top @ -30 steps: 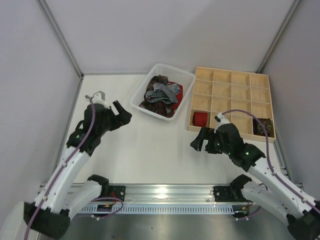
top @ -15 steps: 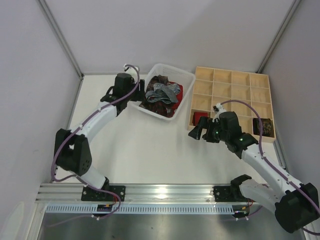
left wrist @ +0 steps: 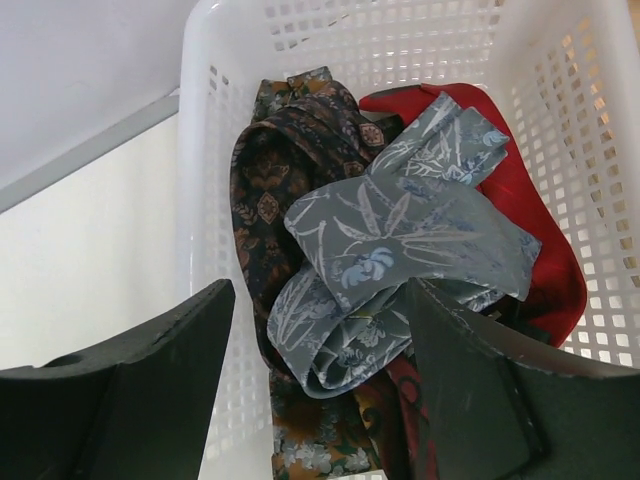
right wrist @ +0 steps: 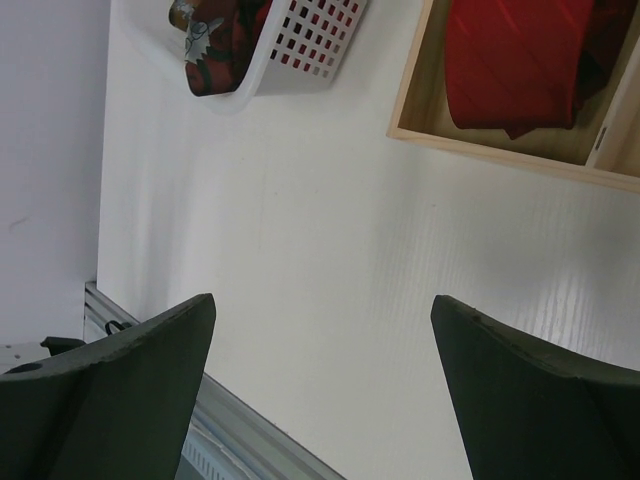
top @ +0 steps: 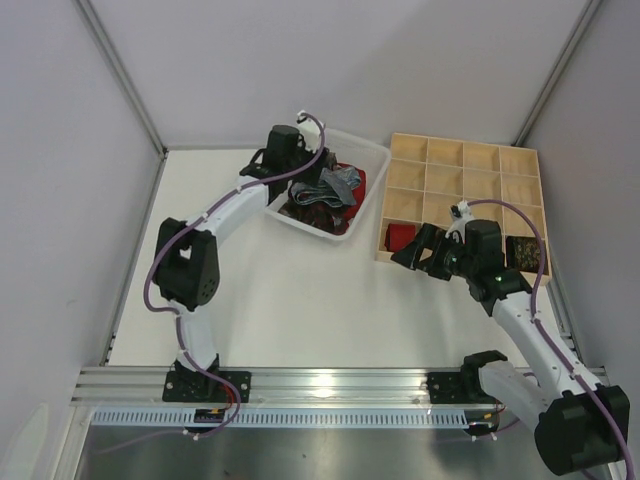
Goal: Roll the ties
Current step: Grab a tie with the left arm
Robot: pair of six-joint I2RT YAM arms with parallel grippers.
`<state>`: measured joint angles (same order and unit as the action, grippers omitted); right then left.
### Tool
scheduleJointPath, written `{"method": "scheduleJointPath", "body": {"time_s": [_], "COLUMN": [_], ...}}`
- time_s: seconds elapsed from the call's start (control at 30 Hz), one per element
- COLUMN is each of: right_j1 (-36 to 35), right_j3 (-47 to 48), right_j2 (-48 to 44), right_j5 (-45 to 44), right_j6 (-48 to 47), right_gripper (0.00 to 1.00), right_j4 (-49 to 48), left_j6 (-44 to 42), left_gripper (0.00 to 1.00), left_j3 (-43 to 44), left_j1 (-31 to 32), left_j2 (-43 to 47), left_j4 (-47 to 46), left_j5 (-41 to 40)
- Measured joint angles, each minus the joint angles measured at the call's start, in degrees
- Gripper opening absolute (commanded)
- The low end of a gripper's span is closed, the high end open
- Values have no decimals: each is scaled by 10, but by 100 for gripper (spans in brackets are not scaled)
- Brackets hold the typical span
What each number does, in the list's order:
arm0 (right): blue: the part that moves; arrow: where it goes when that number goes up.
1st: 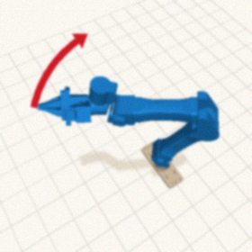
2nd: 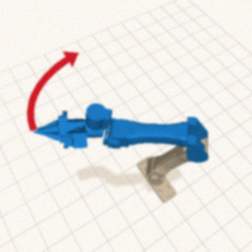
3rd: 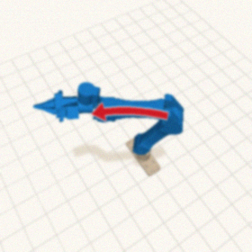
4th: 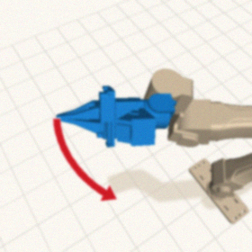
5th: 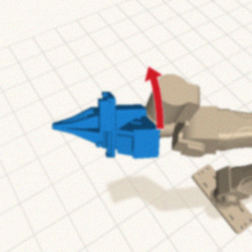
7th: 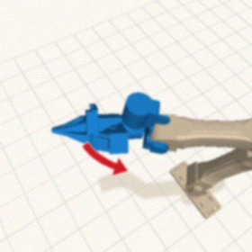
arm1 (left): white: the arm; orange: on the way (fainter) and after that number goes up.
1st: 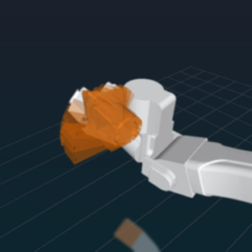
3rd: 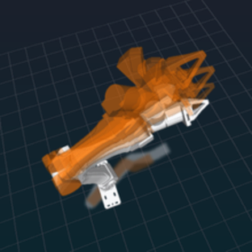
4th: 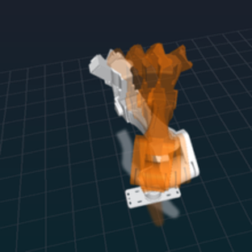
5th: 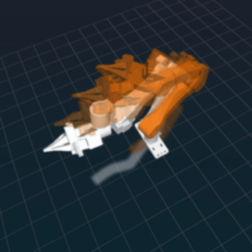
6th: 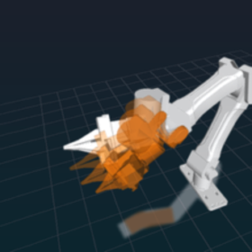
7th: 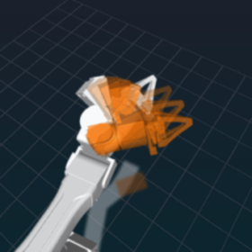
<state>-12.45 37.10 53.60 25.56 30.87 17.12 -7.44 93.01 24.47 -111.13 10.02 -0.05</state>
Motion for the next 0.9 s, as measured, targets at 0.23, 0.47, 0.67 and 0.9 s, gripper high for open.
{"method": "scheduleJointPath", "body": {"time_s": [0.23, 0.47, 0.67, 0.9], "right_j1": [3, 3, 4, 4], "right_j3": [-2, -7, -13, -16], "right_j2": [-34, -46, -46, -46], "right_j5": [20, 28, 35, 35], "right_j6": [1, 4, 6, 6], "right_gripper": [97, 97, 97, 97], "right_j4": [1, 1, 1, 1], "left_j6": [-12, 5, 27, 35], "left_gripper": [73, 61, 61, 54], "left_j3": [-3, -48, -52, -42], "left_j1": [39, 45, 42, 37], "left_j2": [-2, 0, 1, -7], "left_j4": [0, 13, 52, 84], "left_j5": [-29, -72, -134, -155]}}
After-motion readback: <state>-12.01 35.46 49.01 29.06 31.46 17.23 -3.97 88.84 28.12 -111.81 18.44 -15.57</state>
